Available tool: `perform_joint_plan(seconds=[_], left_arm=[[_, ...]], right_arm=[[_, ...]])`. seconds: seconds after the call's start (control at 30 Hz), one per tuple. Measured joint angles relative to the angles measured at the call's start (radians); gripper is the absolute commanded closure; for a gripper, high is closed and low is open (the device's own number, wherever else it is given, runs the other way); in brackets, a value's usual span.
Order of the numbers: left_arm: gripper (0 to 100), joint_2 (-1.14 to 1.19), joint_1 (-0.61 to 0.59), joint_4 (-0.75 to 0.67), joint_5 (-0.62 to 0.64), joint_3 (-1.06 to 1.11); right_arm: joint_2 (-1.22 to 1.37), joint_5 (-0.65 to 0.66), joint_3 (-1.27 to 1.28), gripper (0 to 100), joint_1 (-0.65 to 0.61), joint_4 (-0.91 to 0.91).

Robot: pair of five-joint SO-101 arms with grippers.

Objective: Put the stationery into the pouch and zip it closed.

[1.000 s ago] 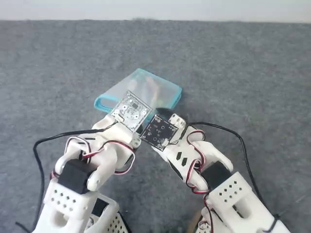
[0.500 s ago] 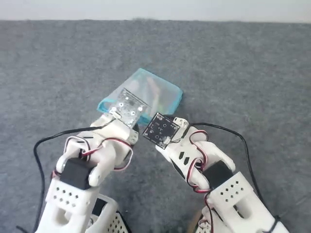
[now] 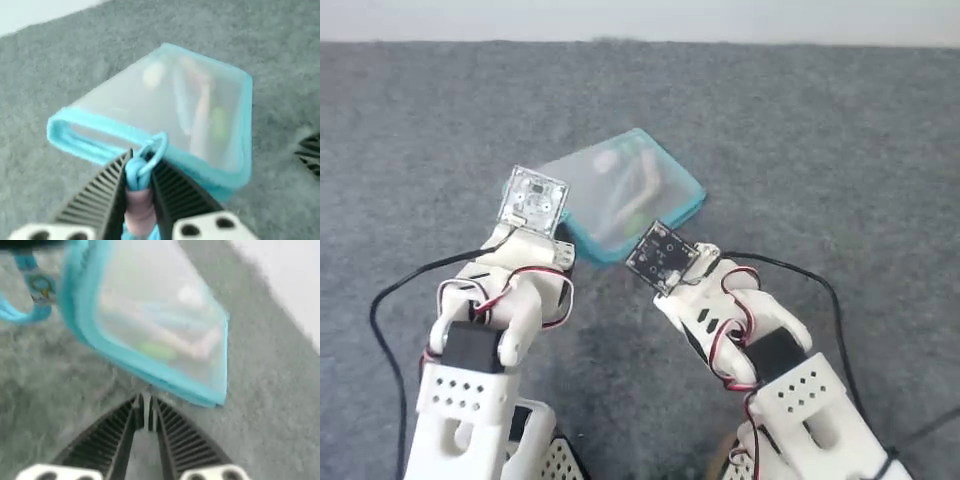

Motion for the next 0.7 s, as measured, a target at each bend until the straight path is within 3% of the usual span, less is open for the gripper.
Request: perform_joint_plan(seconds=[0.2, 0.43, 0.7], left_arm=[[99, 0.0, 0.006, 0.0, 0.0, 0.0], [99, 0.0, 0.041, 0.0, -0.002, 0.0], [99, 0.0, 0.041, 0.0, -0.006, 0.0]], right_arm=[[0.0, -0.002, 0.0, 96.8, -0.017, 0.0], [0.0, 0.0, -0.009, 73.8, -0.184, 0.0], [0.075, 0.0, -0.077, 72.8, -0.215, 0.0]])
